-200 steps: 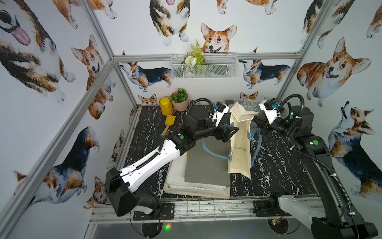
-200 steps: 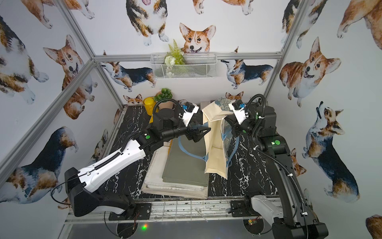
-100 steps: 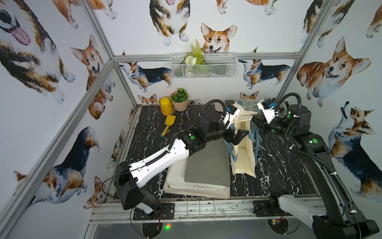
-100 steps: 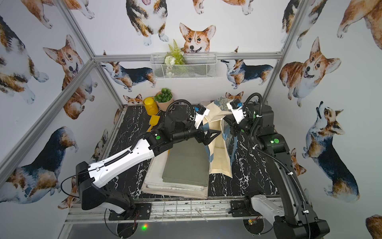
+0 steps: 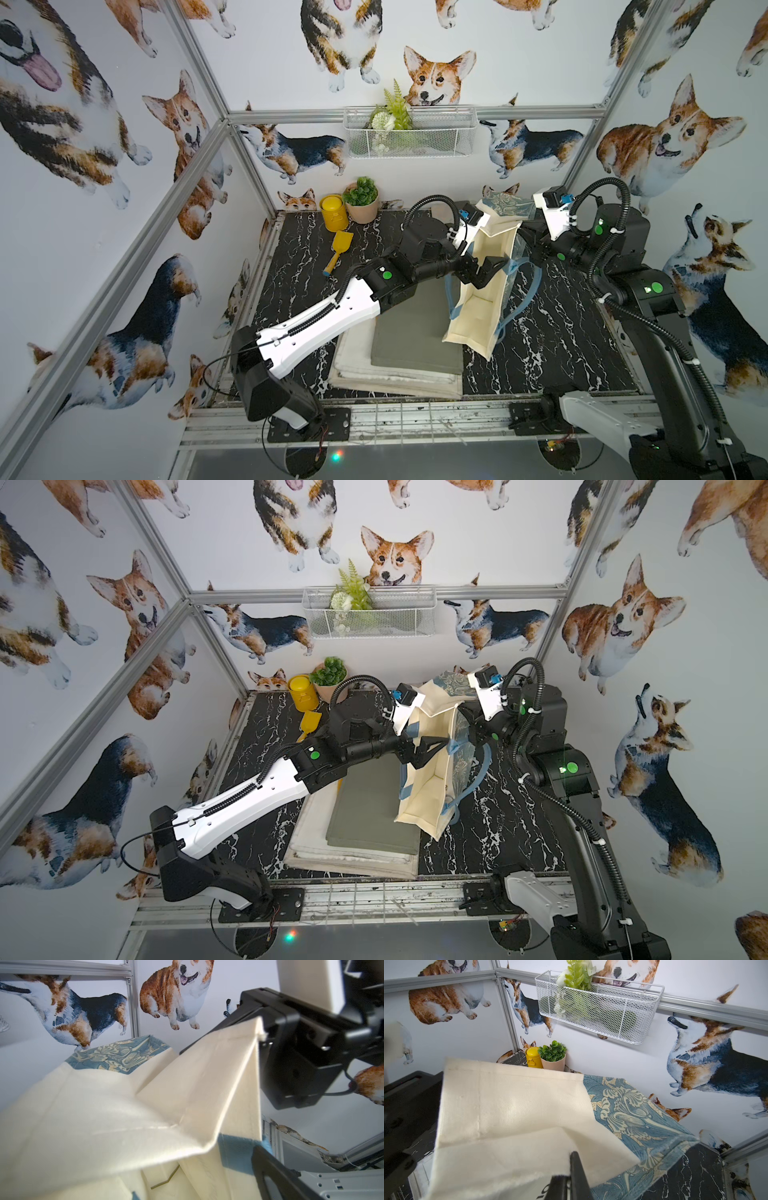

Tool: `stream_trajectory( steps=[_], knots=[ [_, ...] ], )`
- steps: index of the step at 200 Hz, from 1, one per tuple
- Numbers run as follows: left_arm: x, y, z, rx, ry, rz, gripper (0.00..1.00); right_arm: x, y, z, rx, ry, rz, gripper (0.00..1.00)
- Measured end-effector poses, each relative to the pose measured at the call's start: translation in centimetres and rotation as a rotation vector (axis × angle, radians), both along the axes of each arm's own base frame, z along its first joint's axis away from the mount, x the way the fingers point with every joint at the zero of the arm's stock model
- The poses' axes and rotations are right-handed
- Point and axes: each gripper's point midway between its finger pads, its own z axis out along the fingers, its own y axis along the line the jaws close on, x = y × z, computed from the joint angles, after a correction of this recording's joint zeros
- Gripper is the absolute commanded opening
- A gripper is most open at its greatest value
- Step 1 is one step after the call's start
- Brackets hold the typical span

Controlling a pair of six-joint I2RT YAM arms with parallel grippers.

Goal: Put away the canvas bag
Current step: Press the canvas bag.

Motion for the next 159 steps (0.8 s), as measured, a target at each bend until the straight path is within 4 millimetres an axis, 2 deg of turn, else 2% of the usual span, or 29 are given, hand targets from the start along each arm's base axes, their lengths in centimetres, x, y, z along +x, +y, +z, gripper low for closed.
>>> stream_trajectory(
  steps=[48, 66, 114, 159],
  knots=[
    [-0.6, -0.2, 0.4, -0.01, -0.007, -0.025, 1.0, 0.2, -0.6, -1.1, -0.008, 0.05, -0.048, 0.0],
    [-0.7, -0.8, 0.8, -0.021, -0.009, -0.034, 1.0, 0.2, -0.5, -1.1, 0.003, 0.059, -0.054, 0.0],
    [-0.8, -2.2, 0.1, -0.01, 0.001, -0.054, 1.0, 0.3, -0.3, -1.3, -0.006, 0.066, -0.073, 0.0],
    [0.1, -2.9, -0.3, 0.007, 0.005, -0.024, 1.0, 0.3, -0.2, -1.4, -0.015, 0.064, -0.084, 0.0]
  ],
)
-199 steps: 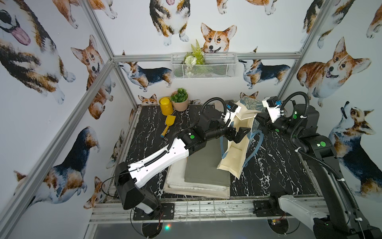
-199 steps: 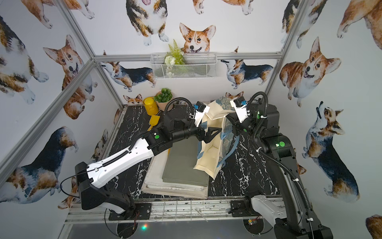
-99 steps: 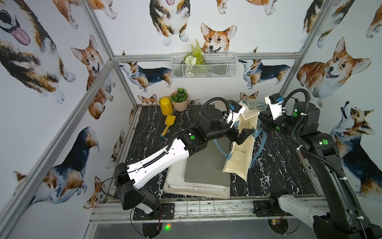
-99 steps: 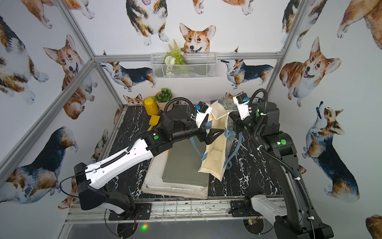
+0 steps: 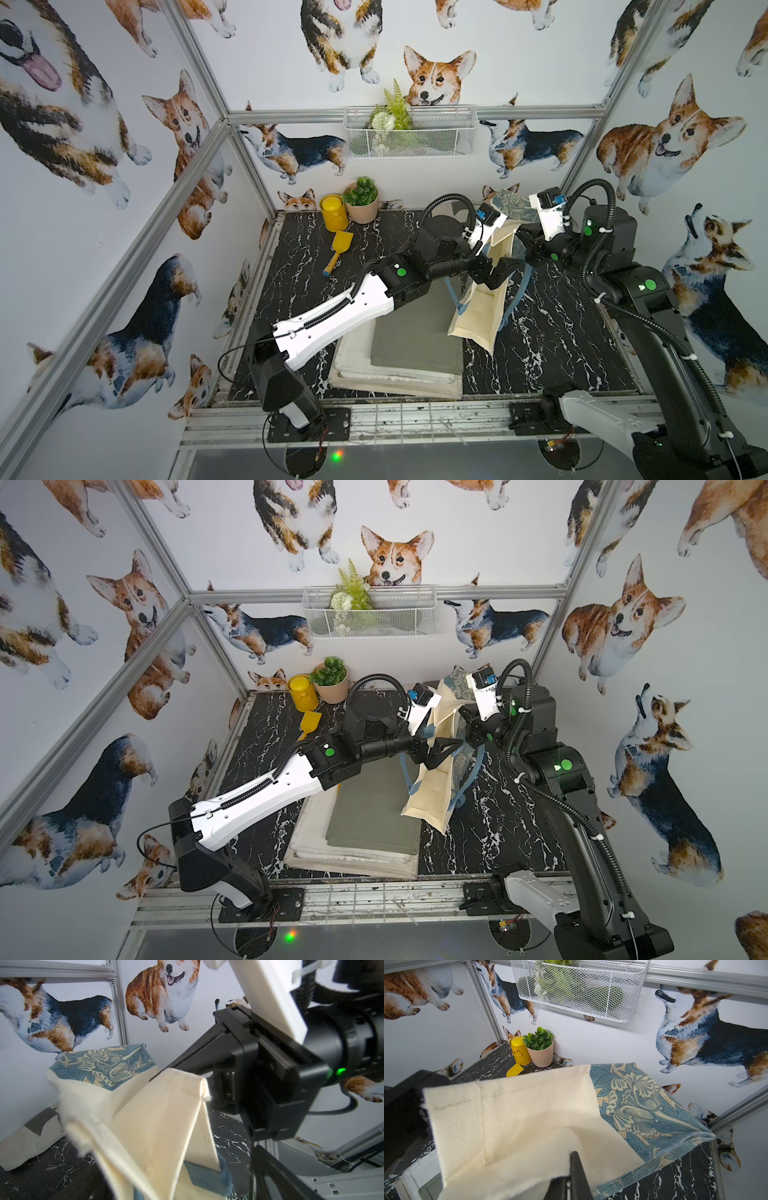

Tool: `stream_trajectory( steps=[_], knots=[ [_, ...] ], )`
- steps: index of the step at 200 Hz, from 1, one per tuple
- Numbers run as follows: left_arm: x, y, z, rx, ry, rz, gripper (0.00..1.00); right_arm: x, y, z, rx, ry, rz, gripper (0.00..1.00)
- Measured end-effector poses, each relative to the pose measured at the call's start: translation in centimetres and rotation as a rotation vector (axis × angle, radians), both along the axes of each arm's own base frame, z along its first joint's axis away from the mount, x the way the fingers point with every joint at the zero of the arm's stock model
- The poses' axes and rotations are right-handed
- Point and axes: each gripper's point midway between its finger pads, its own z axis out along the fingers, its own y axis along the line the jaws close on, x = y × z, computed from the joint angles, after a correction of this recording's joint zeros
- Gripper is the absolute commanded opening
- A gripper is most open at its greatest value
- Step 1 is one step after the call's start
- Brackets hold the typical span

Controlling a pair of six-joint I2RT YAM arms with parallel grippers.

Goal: Put away the canvas bag
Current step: Press the canvas bag.

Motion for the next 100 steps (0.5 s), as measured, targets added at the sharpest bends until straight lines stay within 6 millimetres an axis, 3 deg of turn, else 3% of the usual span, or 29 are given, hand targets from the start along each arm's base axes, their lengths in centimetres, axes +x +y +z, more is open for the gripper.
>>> stream_trajectory(
  steps=[29, 77, 100],
  knots=[
    [1.3, 0.1, -0.6, 0.053, -0.013, 0.065, 0.99, 0.0, 0.0, 0.1, 0.003, 0.0, -0.003, 0.0],
    [1.7, 0.9, -1.8, 0.123, -0.07, 0.087, 0.81, -0.9, 0.3, -0.1, -0.004, -0.012, 0.036, 0.0],
    [1.3, 1.4, -1.1, 0.123, -0.103, 0.071, 0.73, -1.4, 0.7, -0.1, -0.023, -0.037, 0.077, 0.0]
  ],
)
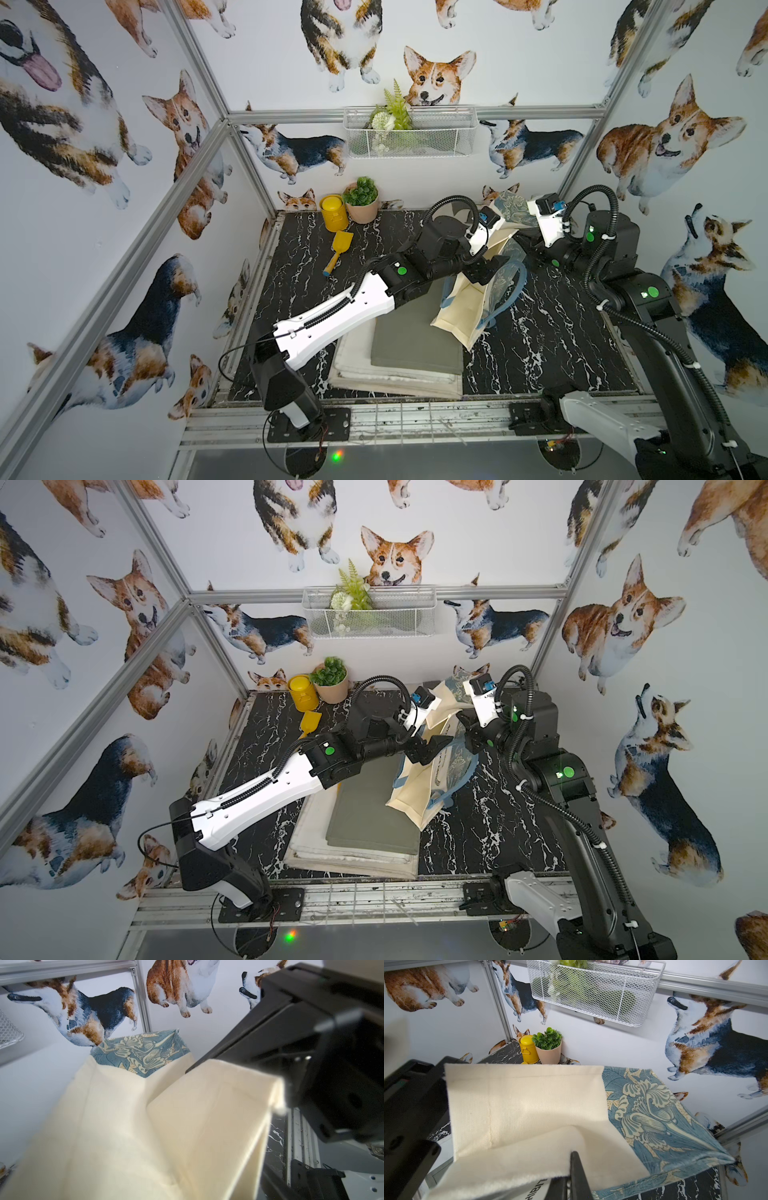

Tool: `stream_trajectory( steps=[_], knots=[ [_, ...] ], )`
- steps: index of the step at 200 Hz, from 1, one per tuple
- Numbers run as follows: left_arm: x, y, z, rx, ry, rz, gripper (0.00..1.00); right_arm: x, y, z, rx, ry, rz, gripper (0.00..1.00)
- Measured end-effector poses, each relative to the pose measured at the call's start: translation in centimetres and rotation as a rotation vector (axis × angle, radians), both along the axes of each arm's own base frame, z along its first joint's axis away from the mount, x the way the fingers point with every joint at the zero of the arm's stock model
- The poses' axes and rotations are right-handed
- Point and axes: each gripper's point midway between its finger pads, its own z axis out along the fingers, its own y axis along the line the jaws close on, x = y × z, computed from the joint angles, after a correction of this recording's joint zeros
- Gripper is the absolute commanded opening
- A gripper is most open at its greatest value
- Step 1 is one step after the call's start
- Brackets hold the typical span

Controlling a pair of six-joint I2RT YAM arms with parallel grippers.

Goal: Put away the canvas bag
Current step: Press the canvas bag.

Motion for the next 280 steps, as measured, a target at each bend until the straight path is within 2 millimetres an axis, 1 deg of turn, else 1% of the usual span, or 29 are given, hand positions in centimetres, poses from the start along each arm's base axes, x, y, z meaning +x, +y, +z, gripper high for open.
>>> stream_trajectory(
  steps=[26, 34, 40, 54, 62, 70, 75, 91, 92, 94, 95, 118, 125, 131, 132, 138, 152, 172, 184, 195, 211, 223, 252, 280],
  knots=[
    [-0.3, 0.0, 0.1, 0.006, -0.02, -0.032, 0.71, -0.2, 0.4, 0.1, -0.014, -0.009, 0.036, 0.1],
    [-0.4, 0.1, 0.0, 0.009, -0.023, -0.04, 0.68, -0.2, 0.5, 0.0, -0.017, -0.009, 0.044, 0.15],
    [-0.4, 0.1, 0.0, 0.011, -0.027, -0.045, 0.64, -0.3, 0.6, 0.1, -0.017, -0.011, 0.051, 0.21],
    [-0.7, 0.2, -0.4, 0.022, -0.03, -0.062, 0.6, -0.4, 0.8, 0.3, -0.022, -0.024, 0.07, 0.24],
    [-0.7, 0.4, -0.5, 0.025, -0.033, -0.069, 0.56, -0.5, 0.9, 0.4, -0.023, -0.029, 0.077, 0.25],
    [-0.7, 0.6, -0.6, 0.026, -0.035, -0.073, 0.5, -0.6, 1.0, 0.4, -0.024, -0.031, 0.083, 0.28],
    [-0.7, 0.7, -0.6, 0.024, -0.036, -0.075, 0.44, -0.7, 1.1, 0.4, -0.024, -0.033, 0.091, 0.32],
    [-0.8, 0.9, -0.4, 0.019, -0.043, -0.085, 0.27, -0.7, 1.1, 0.1, -0.035, -0.037, 0.1, 0.39],
    [-0.8, 0.9, -0.4, 0.019, -0.043, -0.085, 0.25, -0.7, 1.1, 0.1, -0.035, -0.037, 0.1, 0.4],
    [-0.8, 0.9, -0.4, 0.018, -0.045, -0.085, 0.24, -0.7, 1.1, 0.1, -0.035, -0.037, 0.101, 0.42],
    [-0.8, 1.0, -0.3, 0.018, -0.047, -0.084, 0.21, -0.7, 1.1, 0.1, -0.036, -0.038, 0.102, 0.42],
    [-0.7, 1.4, 0.0, 0.024, -0.074, -0.084, 0.0, -0.6, 1.0, -0.8, -0.057, -0.036, 0.106, 0.57],
    [-0.5, 1.6, 0.1, 0.03, -0.079, -0.083, 0.0, -0.5, 0.8, -1.0, -0.065, -0.035, 0.102, 0.62],
    [-0.5, 1.7, 0.0, 0.04, -0.086, -0.084, 0.0, -0.4, 0.6, -1.1, -0.07, -0.038, 0.098, 0.62],
    [-0.4, 1.7, 0.0, 0.043, -0.088, -0.085, 0.0, -0.4, 0.5, -1.1, -0.073, -0.04, 0.096, 0.66],
    [-0.4, 1.9, 0.0, 0.046, -0.087, -0.085, 0.0, -0.4, 0.3, -1.1, -0.078, -0.045, 0.091, 0.68],
    [-0.2, 2.2, 0.2, 0.051, -0.099, -0.086, 0.0, -0.4, -0.6, -0.8, -0.087, -0.067, 0.071, 0.77],
    [-0.4, 2.9, 0.8, 0.056, -0.115, -0.098, 0.0, -0.7, -1.4, -0.3, -0.111, -0.1, 0.071, 0.87],
    [-0.5, 3.3, 1.2, 0.061, -0.128, -0.109, 0.0, -1.3, -1.1, 0.1, -0.132, -0.125, 0.107, 0.94],
    [-0.8, 3.8, 1.9, 0.066, -0.151, -0.127, 0.0, -2.2, -0.7, 0.5, -0.145, -0.148, 0.153, 0.97],
    [-1.3, 4.6, 2.8, 0.08, -0.191, -0.162, 0.0, -3.6, -0.1, 0.9, -0.161, -0.183, 0.221, 0.98],
    [-2.0, 5.4, 3.2, 0.104, -0.231, -0.193, 0.0, -4.2, 0.1, 1.0, -0.168, -0.199, 0.253, 0.99],
    [-3.5, 7.0, 2.9, 0.188, -0.309, -0.261, 0.0, -5.3, 0.8, 1.2, -0.174, -0.227, 0.325, 1.0],
    [-4.7, 8.4, 2.6, 0.247, -0.384, -0.311, 0.0, -5.7, 1.5, 1.3, -0.162, -0.234, 0.382, 1.0]
  ],
)
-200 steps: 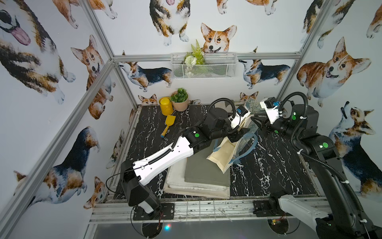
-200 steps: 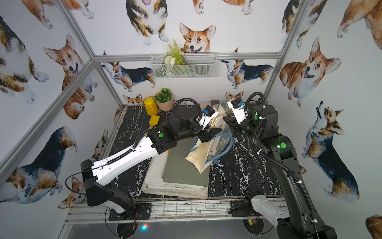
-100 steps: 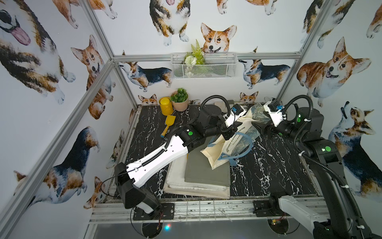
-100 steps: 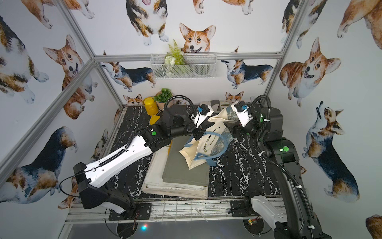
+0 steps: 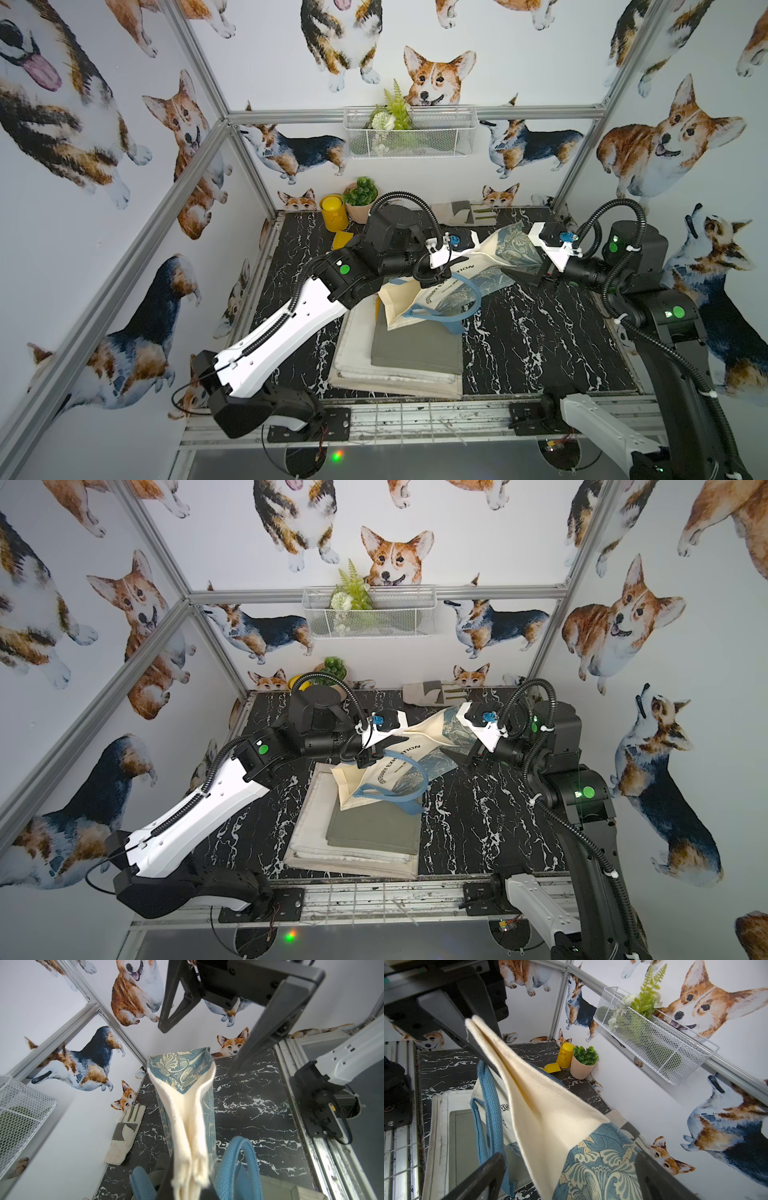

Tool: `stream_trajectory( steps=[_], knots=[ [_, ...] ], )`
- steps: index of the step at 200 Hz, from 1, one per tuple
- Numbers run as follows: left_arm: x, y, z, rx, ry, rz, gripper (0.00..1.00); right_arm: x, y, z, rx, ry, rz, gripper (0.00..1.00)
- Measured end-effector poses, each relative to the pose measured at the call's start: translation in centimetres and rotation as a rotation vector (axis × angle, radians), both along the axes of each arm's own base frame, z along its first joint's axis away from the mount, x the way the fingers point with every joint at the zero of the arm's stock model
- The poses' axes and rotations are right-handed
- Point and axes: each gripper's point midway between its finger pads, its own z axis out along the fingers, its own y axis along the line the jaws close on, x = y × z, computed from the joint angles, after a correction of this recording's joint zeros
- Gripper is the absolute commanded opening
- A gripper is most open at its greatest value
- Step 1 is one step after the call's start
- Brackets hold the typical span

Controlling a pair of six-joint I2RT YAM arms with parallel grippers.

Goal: Put away the canvas bag
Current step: Press the canvas bag.

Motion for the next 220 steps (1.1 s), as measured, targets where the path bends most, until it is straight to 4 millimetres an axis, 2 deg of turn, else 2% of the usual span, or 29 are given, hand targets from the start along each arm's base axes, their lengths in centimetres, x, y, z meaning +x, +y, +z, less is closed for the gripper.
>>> stream_trajectory(
  steps=[54, 73, 97, 122, 141, 149, 173, 178, 220],
  knots=[
    [-1.1, 1.4, -0.2, 0.067, -0.12, -0.061, 0.0, -1.4, 2.1, 0.0, 0.049, 0.038, 0.171, 1.0],
    [-1.4, 1.8, -0.4, 0.083, -0.148, -0.075, 0.0, -2.0, 2.9, 0.1, 0.053, 0.036, 0.226, 0.96],
    [-1.8, 2.3, -0.5, 0.084, -0.181, -0.082, 0.0, -2.5, 3.6, 0.0, 0.049, 0.061, 0.277, 0.86],
    [-1.7, 2.7, -0.5, 0.089, -0.216, -0.071, 0.0, -3.5, 4.0, -0.2, 0.074, 0.096, 0.322, 0.7],
    [-1.6, 2.9, -0.3, 0.086, -0.239, -0.061, 0.0, -4.2, 4.4, -0.8, 0.106, 0.157, 0.355, 0.64],
    [-1.5, 3.0, -0.2, 0.083, -0.249, -0.056, 0.0, -4.2, 4.5, -1.1, 0.112, 0.175, 0.361, 0.58],
    [-1.5, 3.1, 0.0, 0.076, -0.271, -0.052, 0.0, -4.1, 4.9, -1.6, 0.146, 0.242, 0.385, 0.62],
    [-1.5, 3.1, 0.1, 0.071, -0.275, -0.051, 0.0, -4.1, 5.0, -1.7, 0.149, 0.247, 0.39, 0.67],
    [-2.1, 2.9, 0.7, 0.035, -0.282, -0.084, 0.0, -3.5, 6.3, -3.4, 0.141, 0.297, 0.422, 0.72]
  ],
)
